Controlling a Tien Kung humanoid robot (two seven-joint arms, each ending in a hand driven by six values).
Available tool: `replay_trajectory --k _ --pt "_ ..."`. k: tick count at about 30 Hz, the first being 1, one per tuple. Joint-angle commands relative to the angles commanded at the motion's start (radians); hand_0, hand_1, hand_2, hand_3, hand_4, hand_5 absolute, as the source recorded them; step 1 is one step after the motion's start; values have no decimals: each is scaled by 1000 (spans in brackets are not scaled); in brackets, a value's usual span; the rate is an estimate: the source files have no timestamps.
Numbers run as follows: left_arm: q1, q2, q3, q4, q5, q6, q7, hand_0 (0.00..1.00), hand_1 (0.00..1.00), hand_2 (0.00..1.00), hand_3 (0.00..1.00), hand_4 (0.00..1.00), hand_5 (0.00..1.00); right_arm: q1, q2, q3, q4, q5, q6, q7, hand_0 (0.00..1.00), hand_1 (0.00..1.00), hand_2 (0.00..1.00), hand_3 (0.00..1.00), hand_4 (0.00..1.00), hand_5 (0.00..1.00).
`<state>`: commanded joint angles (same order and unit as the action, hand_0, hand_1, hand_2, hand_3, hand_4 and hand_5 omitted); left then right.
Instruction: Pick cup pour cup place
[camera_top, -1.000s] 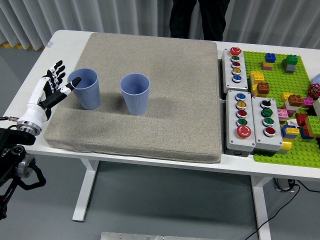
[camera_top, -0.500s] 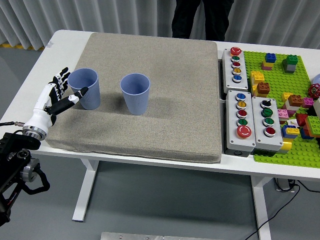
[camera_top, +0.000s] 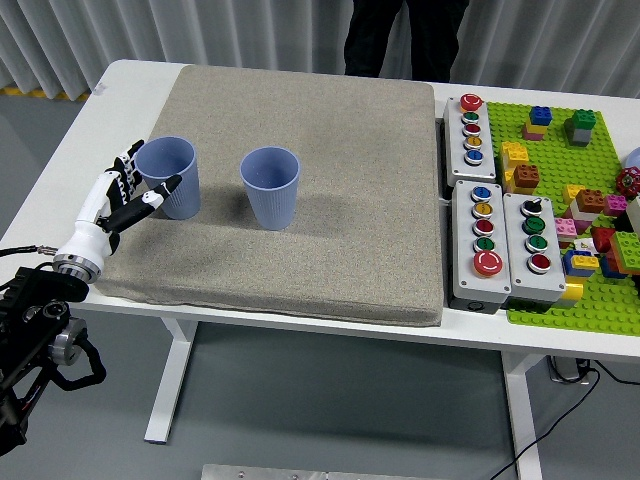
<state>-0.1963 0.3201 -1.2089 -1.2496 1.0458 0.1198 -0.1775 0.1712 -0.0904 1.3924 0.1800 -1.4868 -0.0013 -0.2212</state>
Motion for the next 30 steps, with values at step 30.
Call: replay_trajectory --k 30 --pt "-8 -8 6 10 15 -11 -1 998 998 998 998 753 137 5 1 1 0 1 0 0 694 683 621 604 23 212"
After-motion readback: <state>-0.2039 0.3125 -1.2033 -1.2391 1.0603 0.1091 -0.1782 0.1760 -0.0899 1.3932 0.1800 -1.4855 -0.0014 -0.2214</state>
